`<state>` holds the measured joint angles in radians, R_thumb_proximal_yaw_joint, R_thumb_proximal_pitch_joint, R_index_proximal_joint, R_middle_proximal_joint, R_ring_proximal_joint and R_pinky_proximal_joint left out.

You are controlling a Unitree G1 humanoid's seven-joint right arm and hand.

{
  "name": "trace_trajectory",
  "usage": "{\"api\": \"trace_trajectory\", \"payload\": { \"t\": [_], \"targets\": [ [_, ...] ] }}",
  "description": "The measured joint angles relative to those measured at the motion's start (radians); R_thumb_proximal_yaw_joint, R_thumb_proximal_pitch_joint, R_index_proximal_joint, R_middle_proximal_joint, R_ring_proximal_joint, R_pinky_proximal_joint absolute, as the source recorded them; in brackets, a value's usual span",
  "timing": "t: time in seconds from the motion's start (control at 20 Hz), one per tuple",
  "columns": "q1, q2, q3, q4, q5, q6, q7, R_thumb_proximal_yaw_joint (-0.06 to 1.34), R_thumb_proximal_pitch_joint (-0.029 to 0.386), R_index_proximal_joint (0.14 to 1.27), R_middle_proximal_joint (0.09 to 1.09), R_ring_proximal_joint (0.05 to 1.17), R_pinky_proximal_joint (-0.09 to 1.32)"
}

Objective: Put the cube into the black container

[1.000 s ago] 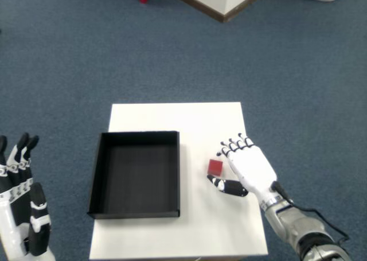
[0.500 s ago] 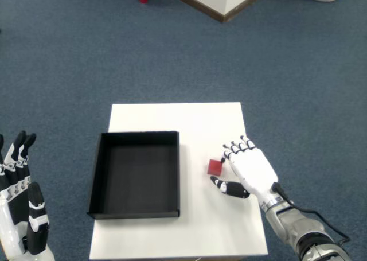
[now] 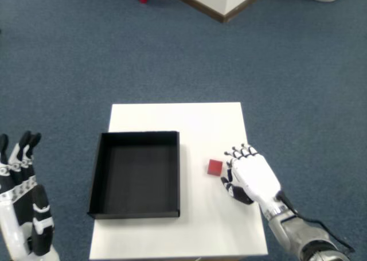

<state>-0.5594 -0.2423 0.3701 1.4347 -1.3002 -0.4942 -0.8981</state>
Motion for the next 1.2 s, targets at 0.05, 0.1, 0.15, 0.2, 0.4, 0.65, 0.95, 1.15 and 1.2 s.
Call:
{"api": "trace_trajectory", "payload": {
  "t": [0.05, 0.1, 0.15, 0.2, 0.4, 0.65, 0.95, 1.15, 1.2],
  "targets": [
    [0.003, -0.001, 0.000, 0.001, 0.000, 0.000, -0.006, 1.24, 0.182, 1.13, 0.38, 0.31, 0.23],
    [0.008, -0.003, 0.000, 0.002, 0.000, -0.004, -0.014, 1.24, 0.183, 1.13, 0.38, 0.31, 0.23],
    [0.011, -0.003, 0.000, 0.003, 0.000, -0.010, -0.021, 1.24, 0.183, 1.13, 0.38, 0.31, 0.24],
    [0.013, -0.003, 0.000, 0.004, 0.000, -0.017, -0.025, 1.24, 0.184, 1.12, 0.38, 0.31, 0.23],
    [0.013, -0.008, -0.001, 0.006, 0.000, -0.031, -0.043, 1.03, 0.168, 0.85, 0.38, 0.32, 0.24],
    [0.011, -0.013, -0.002, 0.022, 0.000, -0.032, -0.043, 0.60, 0.090, 0.53, 0.32, 0.31, 0.22],
    [-0.015, -0.014, -0.003, 0.031, 0.000, -0.032, -0.042, 0.63, 0.042, 0.54, 0.30, 0.30, 0.19],
    [-0.022, -0.014, -0.006, 0.034, 0.000, -0.032, -0.039, 0.63, 0.028, 0.55, 0.29, 0.30, 0.17],
    [-0.024, -0.014, -0.008, 0.035, 0.000, -0.032, -0.038, 0.64, 0.025, 0.55, 0.29, 0.30, 0.16]
  ]
}}
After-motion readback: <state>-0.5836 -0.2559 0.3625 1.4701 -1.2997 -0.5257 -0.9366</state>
